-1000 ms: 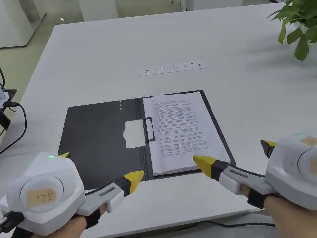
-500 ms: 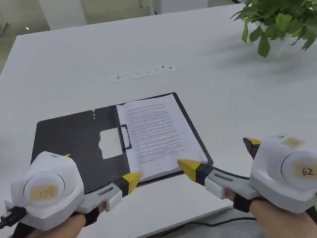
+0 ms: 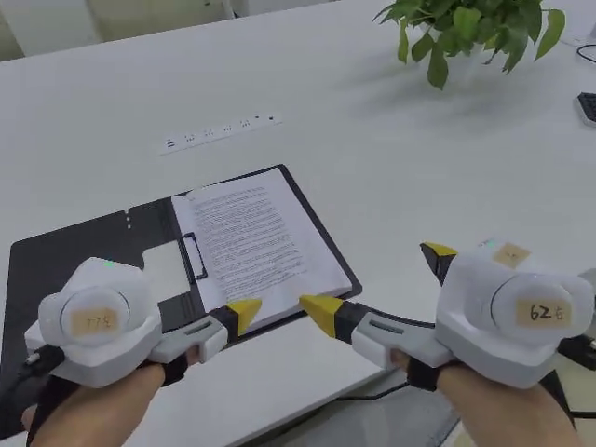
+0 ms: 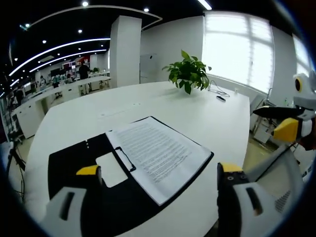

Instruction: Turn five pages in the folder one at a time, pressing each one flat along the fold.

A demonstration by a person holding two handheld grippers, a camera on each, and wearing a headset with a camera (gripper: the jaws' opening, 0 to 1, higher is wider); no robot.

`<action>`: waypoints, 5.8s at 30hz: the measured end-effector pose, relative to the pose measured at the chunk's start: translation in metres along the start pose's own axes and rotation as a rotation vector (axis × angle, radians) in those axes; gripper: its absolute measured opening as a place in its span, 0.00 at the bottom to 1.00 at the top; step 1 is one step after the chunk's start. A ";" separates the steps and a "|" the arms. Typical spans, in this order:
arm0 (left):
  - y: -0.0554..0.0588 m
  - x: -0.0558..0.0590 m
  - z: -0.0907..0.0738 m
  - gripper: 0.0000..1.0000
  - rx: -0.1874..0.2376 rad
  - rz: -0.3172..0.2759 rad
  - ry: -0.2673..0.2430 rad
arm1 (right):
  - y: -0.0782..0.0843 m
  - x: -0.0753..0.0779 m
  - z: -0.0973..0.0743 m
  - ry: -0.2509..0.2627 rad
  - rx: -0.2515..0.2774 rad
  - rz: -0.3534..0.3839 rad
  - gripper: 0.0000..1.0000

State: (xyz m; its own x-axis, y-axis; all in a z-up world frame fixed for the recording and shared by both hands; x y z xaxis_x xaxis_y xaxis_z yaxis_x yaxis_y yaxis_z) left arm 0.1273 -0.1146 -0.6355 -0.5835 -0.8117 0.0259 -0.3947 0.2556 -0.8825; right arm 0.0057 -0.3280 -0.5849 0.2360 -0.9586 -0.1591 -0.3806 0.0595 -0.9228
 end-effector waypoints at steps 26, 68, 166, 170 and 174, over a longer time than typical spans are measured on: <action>0.007 0.041 0.086 0.86 -0.053 0.067 0.102 | 0.005 -0.007 0.000 0.045 -0.032 -0.010 0.94; 0.050 0.061 0.133 0.63 0.038 0.089 0.063 | 0.015 -0.008 0.009 0.054 -0.095 0.026 0.92; 0.043 0.028 0.076 0.36 -0.004 -0.113 0.061 | 0.076 0.025 0.126 0.041 0.071 0.925 0.00; 0.039 0.014 0.056 0.37 0.019 -0.086 0.038 | 0.068 0.018 0.124 0.027 0.096 0.909 0.00; 0.035 0.000 0.037 0.39 0.050 -0.070 0.017 | 0.057 0.011 0.122 0.003 0.119 0.889 0.00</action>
State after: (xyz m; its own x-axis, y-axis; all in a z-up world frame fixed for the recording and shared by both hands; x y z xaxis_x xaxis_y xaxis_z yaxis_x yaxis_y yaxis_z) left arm 0.1395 -0.1248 -0.6840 -0.5679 -0.8175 0.0958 -0.3990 0.1717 -0.9007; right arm 0.0953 -0.3010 -0.6821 -0.1040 -0.5451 -0.8319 -0.3268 0.8087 -0.4890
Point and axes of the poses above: the centre of the closed fingertips' face, and the gripper's own axes: z roughly forward along the fingers, x roughly to its right, y roughly out of its underside, the point moved 9 cm from there along -z, roughly backward along the fingers, and after that the axes turned 6 degrees about -y, right-handed, at the moved point
